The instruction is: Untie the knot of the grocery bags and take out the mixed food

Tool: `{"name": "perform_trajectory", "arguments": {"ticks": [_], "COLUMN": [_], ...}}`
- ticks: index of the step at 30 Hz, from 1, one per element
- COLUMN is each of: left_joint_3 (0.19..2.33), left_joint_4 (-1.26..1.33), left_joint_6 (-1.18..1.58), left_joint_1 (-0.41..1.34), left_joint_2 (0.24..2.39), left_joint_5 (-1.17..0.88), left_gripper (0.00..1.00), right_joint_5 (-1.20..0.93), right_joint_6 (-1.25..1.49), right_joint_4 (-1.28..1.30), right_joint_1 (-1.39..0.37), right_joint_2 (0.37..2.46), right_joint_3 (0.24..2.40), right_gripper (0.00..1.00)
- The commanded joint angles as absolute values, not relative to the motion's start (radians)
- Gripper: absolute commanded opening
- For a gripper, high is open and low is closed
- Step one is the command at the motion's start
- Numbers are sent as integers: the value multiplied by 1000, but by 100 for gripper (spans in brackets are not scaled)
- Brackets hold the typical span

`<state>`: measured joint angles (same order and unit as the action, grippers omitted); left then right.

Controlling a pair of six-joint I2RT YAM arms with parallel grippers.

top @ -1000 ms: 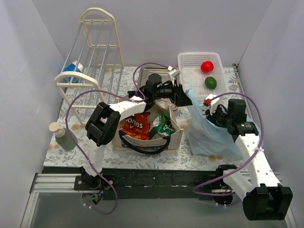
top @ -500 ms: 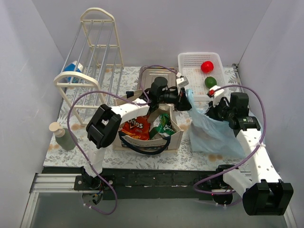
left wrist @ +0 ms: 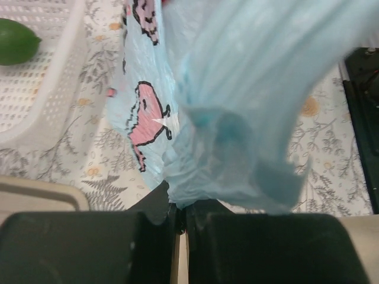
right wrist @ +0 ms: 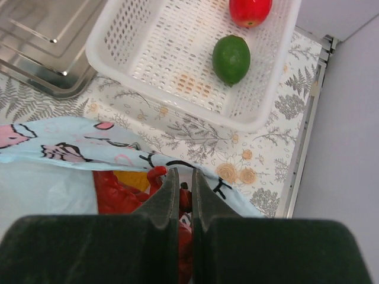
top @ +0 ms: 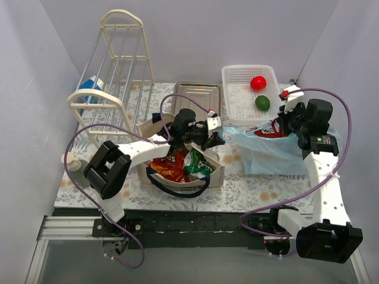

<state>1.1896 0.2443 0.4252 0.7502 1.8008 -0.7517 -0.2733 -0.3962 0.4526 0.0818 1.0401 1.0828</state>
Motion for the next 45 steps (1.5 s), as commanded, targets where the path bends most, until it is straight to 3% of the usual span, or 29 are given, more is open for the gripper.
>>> {"name": "perform_trajectory", "arguments": {"ticks": [1, 4, 8, 15, 20, 28, 37, 38, 39, 41, 43, 45], "left_joint_3": [1071, 1042, 1042, 1186, 1204, 1102, 1130, 1159, 1187, 1242, 1247, 1264], "left_joint_4": [291, 354, 434, 479, 419, 371, 332, 260, 233, 181, 149, 46], "left_joint_6": [282, 250, 181, 180, 121, 129, 138, 137, 159, 182, 199, 196], "left_joint_1": [738, 739, 741, 765, 813, 810, 802, 802, 799, 776, 753, 730], "left_joint_2": [1677, 1664, 1693, 1812, 1838, 1761, 1761, 1776, 1782, 1772, 1715, 1660], "left_joint_5": [-589, -517, -437, -577, -670, -644, -626, -597, -575, -555, -627, -699], "left_gripper": [0, 0, 0, 0, 0, 0, 0, 27, 47, 67, 98, 98], "right_joint_5": [-236, -282, -630, -905, -790, -398, -499, -535, -567, -597, -606, -614], "right_joint_6": [-451, -456, -453, -394, -217, -218, -97, -78, -71, -54, -63, -78], "right_joint_4": [423, 457, 576, 732, 438, 318, 246, 242, 242, 253, 270, 278], "right_joint_1": [118, 158, 201, 198, 201, 221, 265, 267, 267, 267, 267, 270], "right_joint_2": [1003, 1006, 1038, 1106, 1034, 1011, 1002, 1005, 1009, 1015, 1015, 1009], "right_joint_3": [1055, 1052, 1112, 1143, 1141, 1207, 1155, 1154, 1157, 1154, 1140, 1124], "right_gripper": [1, 1, 1, 1, 1, 1, 1, 1, 1, 1, 1, 1]}}
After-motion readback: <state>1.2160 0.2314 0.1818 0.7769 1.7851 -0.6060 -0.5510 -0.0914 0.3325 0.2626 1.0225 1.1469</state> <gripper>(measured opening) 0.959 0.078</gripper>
